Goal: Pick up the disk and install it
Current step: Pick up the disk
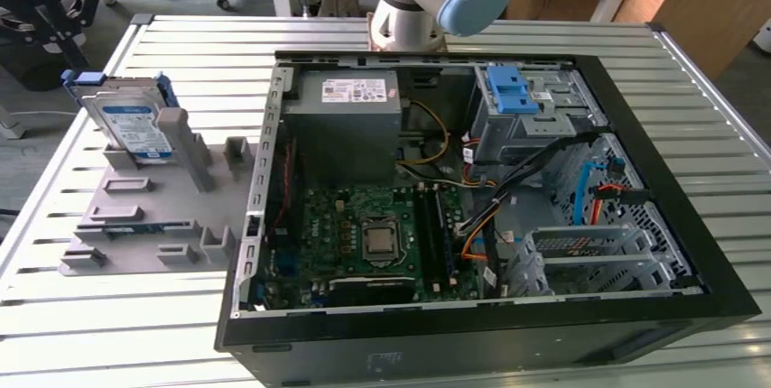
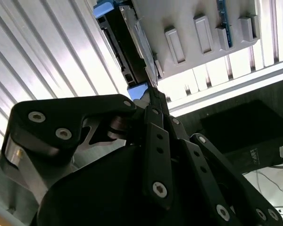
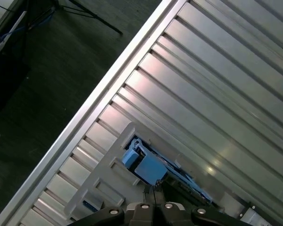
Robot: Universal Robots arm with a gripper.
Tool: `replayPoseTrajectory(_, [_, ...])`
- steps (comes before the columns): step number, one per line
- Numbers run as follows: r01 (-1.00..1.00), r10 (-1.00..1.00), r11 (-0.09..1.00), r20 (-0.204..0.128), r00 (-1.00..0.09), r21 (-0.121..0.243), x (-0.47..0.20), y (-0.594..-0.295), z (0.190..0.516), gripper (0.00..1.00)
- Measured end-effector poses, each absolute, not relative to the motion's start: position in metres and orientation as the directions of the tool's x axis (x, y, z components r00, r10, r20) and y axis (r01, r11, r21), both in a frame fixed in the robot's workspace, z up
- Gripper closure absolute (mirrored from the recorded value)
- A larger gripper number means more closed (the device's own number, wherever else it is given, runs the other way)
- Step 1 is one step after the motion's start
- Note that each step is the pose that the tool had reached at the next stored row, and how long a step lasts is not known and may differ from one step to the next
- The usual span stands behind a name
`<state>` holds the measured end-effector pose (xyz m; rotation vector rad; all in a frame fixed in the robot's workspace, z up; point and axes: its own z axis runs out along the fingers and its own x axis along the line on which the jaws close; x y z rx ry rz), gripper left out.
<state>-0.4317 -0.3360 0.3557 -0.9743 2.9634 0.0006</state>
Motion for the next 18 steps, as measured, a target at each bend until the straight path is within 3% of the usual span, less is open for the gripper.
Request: replayPoseTrajectory(18, [-0.596,-0.596,0.803,-0.021,-0.803,-0.007,-0.4319,-0.3360,0.3557,0.89])
